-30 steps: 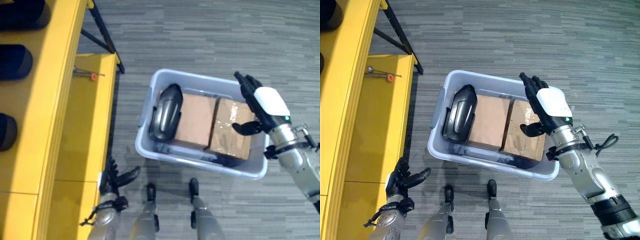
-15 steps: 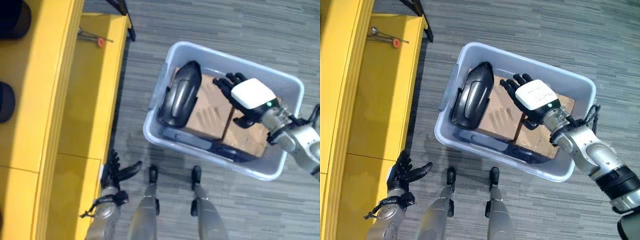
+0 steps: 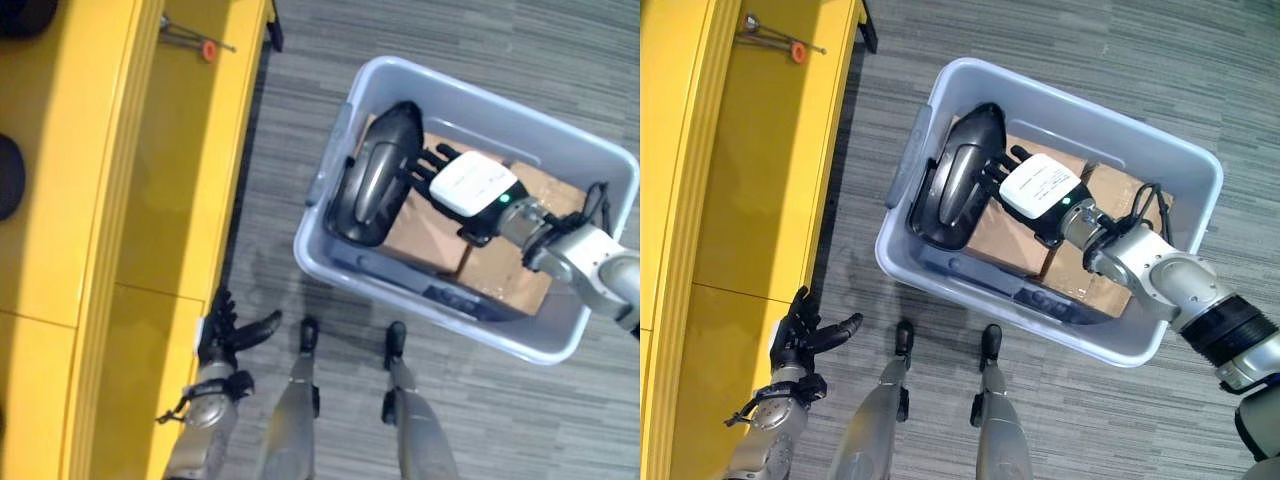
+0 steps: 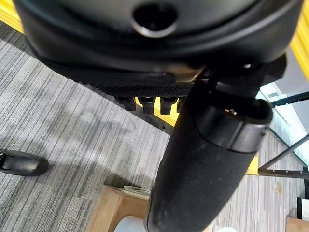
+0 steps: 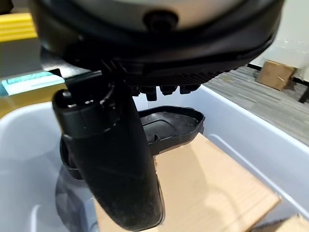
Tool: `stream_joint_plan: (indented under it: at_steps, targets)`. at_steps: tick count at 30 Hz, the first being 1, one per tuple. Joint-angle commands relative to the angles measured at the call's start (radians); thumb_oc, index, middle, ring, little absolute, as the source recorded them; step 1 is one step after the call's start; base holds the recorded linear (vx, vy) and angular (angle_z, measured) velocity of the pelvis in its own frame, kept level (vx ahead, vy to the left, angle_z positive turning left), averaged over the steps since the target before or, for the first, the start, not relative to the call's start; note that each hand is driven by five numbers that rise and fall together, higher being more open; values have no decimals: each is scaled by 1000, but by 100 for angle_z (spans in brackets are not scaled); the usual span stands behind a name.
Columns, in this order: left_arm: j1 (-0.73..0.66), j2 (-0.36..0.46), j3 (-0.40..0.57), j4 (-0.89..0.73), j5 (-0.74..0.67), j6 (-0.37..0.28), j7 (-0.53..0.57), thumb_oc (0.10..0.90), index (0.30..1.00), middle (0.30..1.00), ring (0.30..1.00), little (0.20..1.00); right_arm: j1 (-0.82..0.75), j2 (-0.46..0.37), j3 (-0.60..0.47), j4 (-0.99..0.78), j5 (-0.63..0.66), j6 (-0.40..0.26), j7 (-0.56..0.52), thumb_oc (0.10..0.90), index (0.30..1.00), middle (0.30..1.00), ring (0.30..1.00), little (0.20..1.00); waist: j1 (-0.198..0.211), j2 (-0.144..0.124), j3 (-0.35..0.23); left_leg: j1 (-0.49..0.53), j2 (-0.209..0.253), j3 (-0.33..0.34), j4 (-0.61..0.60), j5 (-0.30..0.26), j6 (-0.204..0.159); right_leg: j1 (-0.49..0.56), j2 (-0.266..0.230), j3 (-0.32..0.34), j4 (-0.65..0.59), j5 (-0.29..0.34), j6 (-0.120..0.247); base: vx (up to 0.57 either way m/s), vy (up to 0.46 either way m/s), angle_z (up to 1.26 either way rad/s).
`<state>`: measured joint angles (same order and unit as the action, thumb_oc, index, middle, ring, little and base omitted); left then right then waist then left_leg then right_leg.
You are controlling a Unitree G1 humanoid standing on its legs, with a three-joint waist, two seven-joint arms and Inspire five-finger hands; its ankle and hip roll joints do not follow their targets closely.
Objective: Move parts from the plastic box to the shelf.
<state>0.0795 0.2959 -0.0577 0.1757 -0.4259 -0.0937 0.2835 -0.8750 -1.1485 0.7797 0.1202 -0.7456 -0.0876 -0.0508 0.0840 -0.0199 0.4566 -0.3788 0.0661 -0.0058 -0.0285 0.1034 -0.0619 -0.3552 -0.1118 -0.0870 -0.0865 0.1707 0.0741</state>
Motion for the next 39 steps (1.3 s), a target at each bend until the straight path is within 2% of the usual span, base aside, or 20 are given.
stream_joint_plan:
  at_steps: [1, 15, 30, 39]
  targets:
    - [27, 58, 3, -71, 1, -81, 39, 900, 1000, 1000, 1000, 1000, -142, -45, -17, -22, -16, 13, -53, 900, 1000, 1000, 1000, 1000, -6, -16, -49, 1, 9, 78, -24, 43, -12, 59, -27, 31, 107, -182, 35, 0, 0, 0]
    - [24, 56, 11, -94, 6, -89, 56, 900, 1000, 1000, 1000, 1000, -158, -37, -6, -27, -33, 18, -57, 900, 1000, 1000, 1000, 1000, 2, -12, -12, -47, -7, 66, -4, 33, -9, 33, -37, 20, 110, -182, 37, 3, -1, 2]
    - [8, 60, 20, -110, 0, -100, 83, 900, 1000, 1000, 1000, 1000, -227, -21, 28, 2, -50, 39, -74, 900, 1000, 1000, 1000, 1000, 15, -17, 58, -149, -25, 62, 66, 0, 1, -29, -44, 16, 129, -180, 38, 4, -2, 1]
    - [4, 61, 13, -122, -2, -107, 97, 900, 1000, 1000, 1000, 1000, -288, 24, 73, 66, -61, 61, -92, 900, 1000, 1000, 1000, 1000, 18, -13, 63, -285, -38, 40, 138, -34, 15, -159, -34, 30, 196, -193, 35, 4, -3, 1]
